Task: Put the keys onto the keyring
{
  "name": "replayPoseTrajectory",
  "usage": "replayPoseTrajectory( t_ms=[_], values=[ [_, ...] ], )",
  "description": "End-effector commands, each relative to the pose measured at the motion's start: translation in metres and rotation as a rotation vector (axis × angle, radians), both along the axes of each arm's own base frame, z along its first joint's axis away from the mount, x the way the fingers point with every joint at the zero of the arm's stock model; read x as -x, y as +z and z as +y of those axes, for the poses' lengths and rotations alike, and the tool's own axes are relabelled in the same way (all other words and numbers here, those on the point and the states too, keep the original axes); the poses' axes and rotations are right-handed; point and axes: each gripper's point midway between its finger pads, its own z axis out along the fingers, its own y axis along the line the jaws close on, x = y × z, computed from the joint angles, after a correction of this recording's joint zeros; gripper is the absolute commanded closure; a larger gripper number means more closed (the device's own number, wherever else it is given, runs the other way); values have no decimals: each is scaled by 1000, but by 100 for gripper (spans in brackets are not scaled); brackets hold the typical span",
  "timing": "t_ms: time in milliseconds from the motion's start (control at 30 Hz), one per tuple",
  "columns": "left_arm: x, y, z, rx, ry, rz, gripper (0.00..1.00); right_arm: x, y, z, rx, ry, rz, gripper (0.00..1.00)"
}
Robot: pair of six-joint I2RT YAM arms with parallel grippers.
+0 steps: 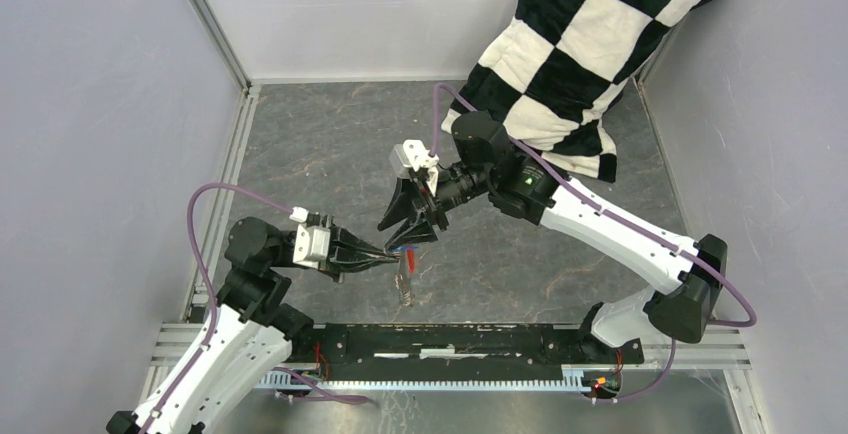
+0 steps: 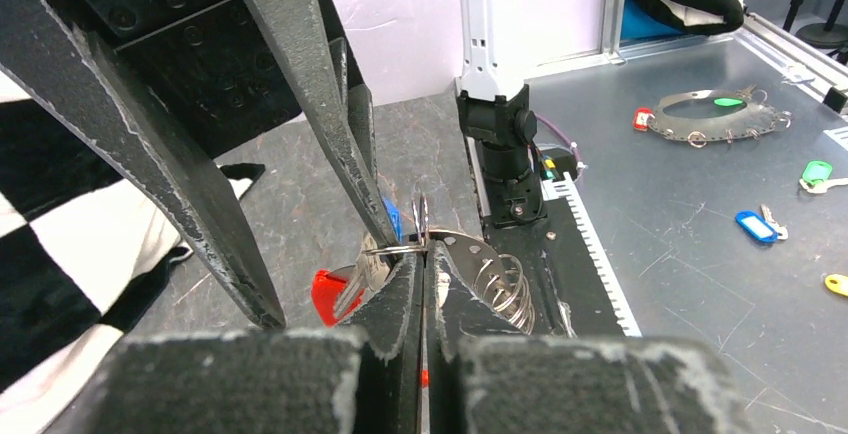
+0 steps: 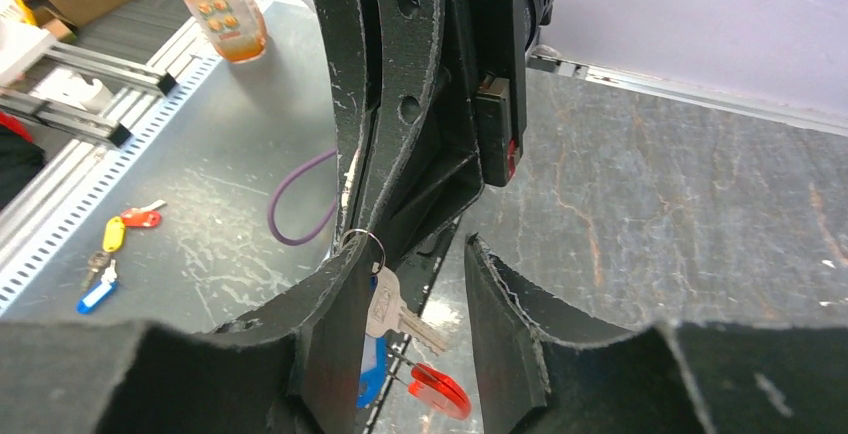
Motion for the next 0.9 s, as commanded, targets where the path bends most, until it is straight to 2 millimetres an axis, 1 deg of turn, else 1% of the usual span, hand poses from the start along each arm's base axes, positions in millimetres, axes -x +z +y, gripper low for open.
replayPoseTrajectory(
  t_ms=[0,100,200,333,433,467,500,533,567,600,733,867],
  values=[
    [0,17,2,55,21,-102,98,7,-1,1,10,44,117,56],
    [-1,21,3,68,31,-120,98,9,-6,1,23,58,176,55],
    [-2,24,3,78,42,-127,98,13,-5,0,20,67,200,53],
    [-3,27,3,86,50,-137,98,12,-7,-1,38,61,227,51],
    [-1,31,3,90,44,-166,98,14,-10,-3,64,62,271,46],
    [0,32,3,89,34,-205,98,16,-10,-5,70,65,287,40],
    [0,33,3,89,29,-235,98,17,-11,-5,70,64,301,32],
    [-1,34,3,92,30,-253,98,19,-9,-6,62,60,318,7],
    [-2,36,2,96,29,-251,98,19,-10,-7,61,50,338,2],
    [-3,37,1,97,27,-246,98,18,-6,-6,37,49,321,2],
    [-3,40,1,113,29,-234,98,17,-4,-7,36,31,316,2],
    [-1,41,1,116,25,-232,98,11,4,-3,17,8,298,2]
  ],
)
